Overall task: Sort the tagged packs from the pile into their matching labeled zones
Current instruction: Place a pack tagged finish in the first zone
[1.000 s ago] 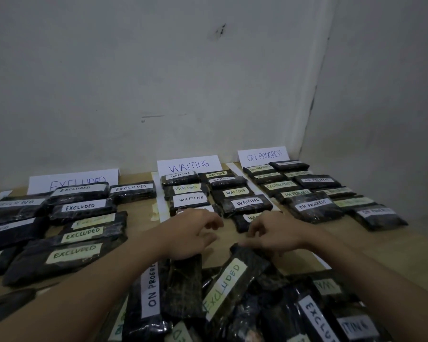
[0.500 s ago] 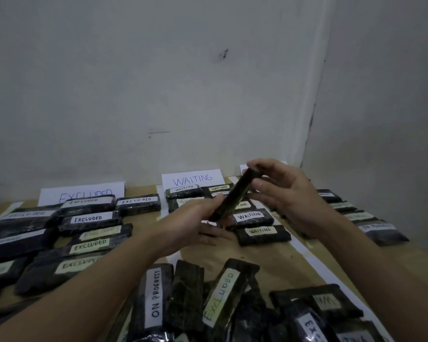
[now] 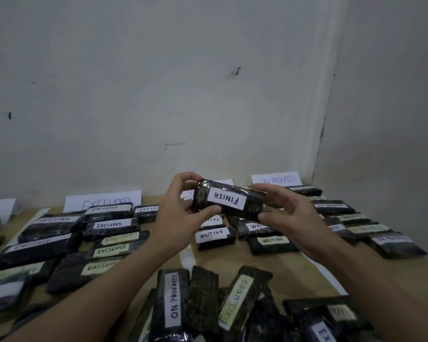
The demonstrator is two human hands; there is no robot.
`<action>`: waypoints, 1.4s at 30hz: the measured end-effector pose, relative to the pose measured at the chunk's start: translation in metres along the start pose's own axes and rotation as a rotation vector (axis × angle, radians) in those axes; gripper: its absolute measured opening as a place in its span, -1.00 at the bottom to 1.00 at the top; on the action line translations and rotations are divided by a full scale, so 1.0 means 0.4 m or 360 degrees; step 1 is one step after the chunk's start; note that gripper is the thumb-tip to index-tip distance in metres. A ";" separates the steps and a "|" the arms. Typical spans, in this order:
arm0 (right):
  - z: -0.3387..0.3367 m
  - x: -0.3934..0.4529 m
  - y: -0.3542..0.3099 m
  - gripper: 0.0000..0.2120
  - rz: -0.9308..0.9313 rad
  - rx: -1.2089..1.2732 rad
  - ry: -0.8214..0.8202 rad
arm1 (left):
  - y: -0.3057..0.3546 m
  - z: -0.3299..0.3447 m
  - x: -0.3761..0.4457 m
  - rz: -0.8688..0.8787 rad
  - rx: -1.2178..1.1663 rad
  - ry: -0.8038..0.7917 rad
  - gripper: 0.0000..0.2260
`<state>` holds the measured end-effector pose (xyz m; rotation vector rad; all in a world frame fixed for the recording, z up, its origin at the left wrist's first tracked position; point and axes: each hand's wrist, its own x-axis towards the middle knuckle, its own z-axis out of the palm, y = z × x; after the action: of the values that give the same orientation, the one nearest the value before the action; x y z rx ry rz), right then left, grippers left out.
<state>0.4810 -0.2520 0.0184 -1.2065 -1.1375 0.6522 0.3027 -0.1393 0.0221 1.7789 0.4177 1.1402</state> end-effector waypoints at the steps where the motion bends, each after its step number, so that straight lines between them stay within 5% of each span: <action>1: 0.004 -0.001 -0.004 -0.56 0.0002 -0.0023 0.0004 | 0.004 -0.002 0.001 0.0019 0.0021 -0.0015 -0.56; 11: 0.086 -0.033 -0.014 -0.87 0.0006 -0.0453 -0.0122 | 0.040 0.008 -0.003 0.0054 0.0091 -0.0229 -0.36; 18: 0.146 -0.060 -0.008 -0.86 0.0070 -0.0344 -0.0052 | 0.028 -0.006 -0.047 -0.0189 0.0046 -0.0190 -0.78; 23: 0.187 -0.061 -0.015 -0.85 -0.0400 -0.1073 0.0137 | 0.039 -0.115 -0.078 -0.0366 0.0108 -0.0160 -0.78; 27: 0.243 -0.050 -0.021 -0.80 -0.0820 -0.1416 -0.0089 | 0.063 -0.233 -0.111 -0.0507 0.0364 -0.0294 -0.80; 31: 0.348 -0.035 -0.025 -0.72 -0.1065 -0.1499 -0.0192 | 0.081 -0.352 -0.152 -0.0634 0.0681 -0.0301 -0.77; 36: 0.531 -0.026 -0.026 -0.34 -0.1410 -0.1700 -0.0520 | 0.113 -0.483 -0.234 -0.0659 0.0802 -0.0265 -0.77; 42: 0.773 -0.040 -0.023 -0.40 -0.1673 -0.1690 -0.0831 | 0.123 -0.662 -0.358 -0.0700 0.0746 -0.0102 -0.77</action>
<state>0.1882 -0.1516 0.0071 -1.0262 -2.4514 -0.5856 -0.0019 -0.1219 0.0204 1.9755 1.0469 0.7051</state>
